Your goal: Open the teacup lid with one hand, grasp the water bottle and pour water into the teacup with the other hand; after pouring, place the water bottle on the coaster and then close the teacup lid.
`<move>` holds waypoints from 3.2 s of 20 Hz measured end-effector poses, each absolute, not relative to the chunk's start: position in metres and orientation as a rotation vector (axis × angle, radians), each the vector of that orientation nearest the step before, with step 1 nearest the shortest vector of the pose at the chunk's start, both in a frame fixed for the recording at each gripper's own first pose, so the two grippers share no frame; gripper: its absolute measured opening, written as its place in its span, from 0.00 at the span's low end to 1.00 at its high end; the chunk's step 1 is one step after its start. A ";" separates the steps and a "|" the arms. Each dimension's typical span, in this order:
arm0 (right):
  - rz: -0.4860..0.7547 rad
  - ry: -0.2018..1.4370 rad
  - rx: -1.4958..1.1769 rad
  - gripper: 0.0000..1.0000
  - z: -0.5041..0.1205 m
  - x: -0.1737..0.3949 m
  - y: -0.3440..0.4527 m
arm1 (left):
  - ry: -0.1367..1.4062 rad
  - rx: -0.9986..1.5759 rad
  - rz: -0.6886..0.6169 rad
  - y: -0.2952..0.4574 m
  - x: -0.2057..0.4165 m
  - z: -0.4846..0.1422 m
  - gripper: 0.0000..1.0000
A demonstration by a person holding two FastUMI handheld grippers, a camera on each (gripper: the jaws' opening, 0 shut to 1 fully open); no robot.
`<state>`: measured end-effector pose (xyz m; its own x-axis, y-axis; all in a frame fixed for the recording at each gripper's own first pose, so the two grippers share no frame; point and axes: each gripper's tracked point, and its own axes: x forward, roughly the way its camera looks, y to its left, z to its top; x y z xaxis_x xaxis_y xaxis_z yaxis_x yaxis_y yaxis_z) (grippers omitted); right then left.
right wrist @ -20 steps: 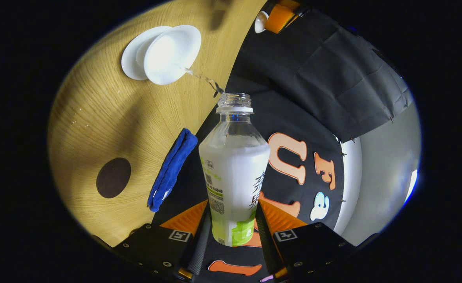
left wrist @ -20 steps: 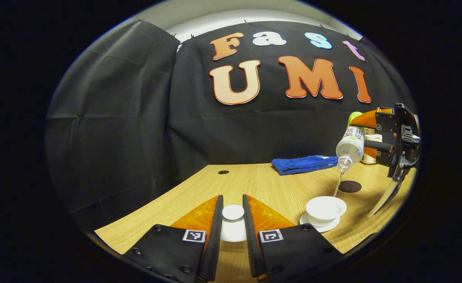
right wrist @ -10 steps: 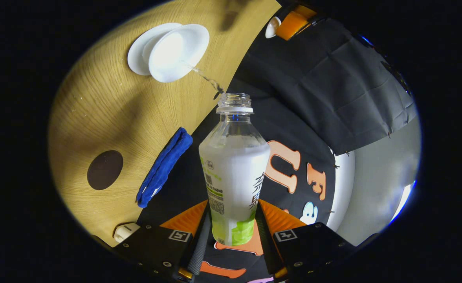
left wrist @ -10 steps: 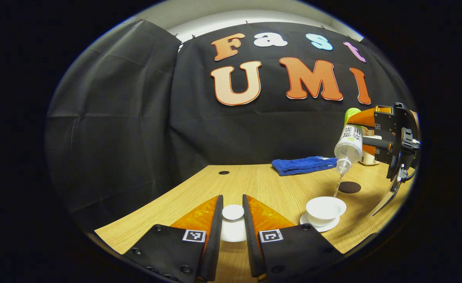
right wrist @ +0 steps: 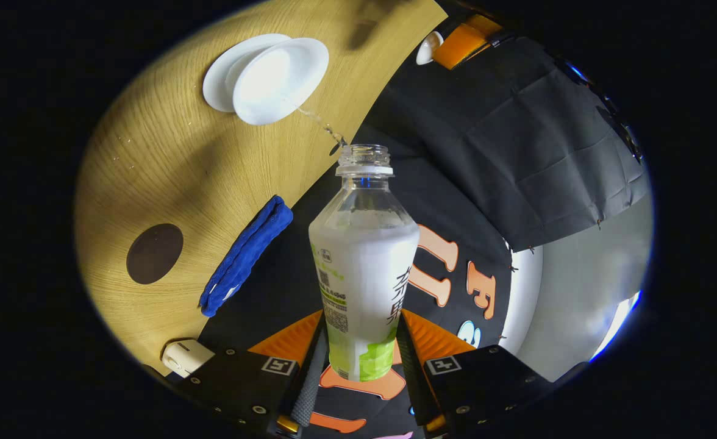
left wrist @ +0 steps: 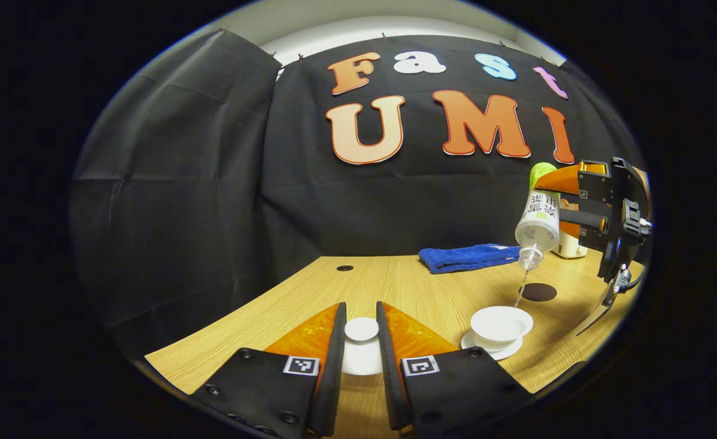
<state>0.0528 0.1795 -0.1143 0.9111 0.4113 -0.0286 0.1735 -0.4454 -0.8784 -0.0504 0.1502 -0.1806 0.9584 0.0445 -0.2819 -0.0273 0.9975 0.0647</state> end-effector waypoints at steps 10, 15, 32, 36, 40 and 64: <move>0.316 -0.450 -2.060 0.63 -0.125 0.040 0.191 | 0.277 0.064 0.036 0.146 -0.056 -0.176 0.35; 0.373 -0.393 -2.016 0.62 -0.147 0.041 0.193 | 0.282 0.063 0.030 0.140 -0.059 -0.178 0.35; 0.525 0.072 -1.106 0.63 -0.184 0.063 0.157 | 0.241 0.042 -0.019 0.096 -0.047 -0.151 0.35; 0.507 0.130 -0.830 0.64 -0.160 0.081 0.140 | 0.212 0.040 -0.048 0.071 -0.041 -0.140 0.32; 0.480 0.194 -0.588 0.63 -0.153 0.104 0.120 | 0.182 0.041 -0.075 0.047 -0.037 -0.127 0.35; 0.429 0.493 0.002 0.64 -0.252 0.130 0.094 | 0.201 0.041 -0.079 0.011 -0.035 -0.135 0.35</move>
<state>0.1305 0.0937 -0.2521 0.7943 0.3992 -0.4580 -0.3984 0.9114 0.1035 -0.0350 0.0110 -0.1347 0.9768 -0.0740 -0.2009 0.0822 0.9961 0.0330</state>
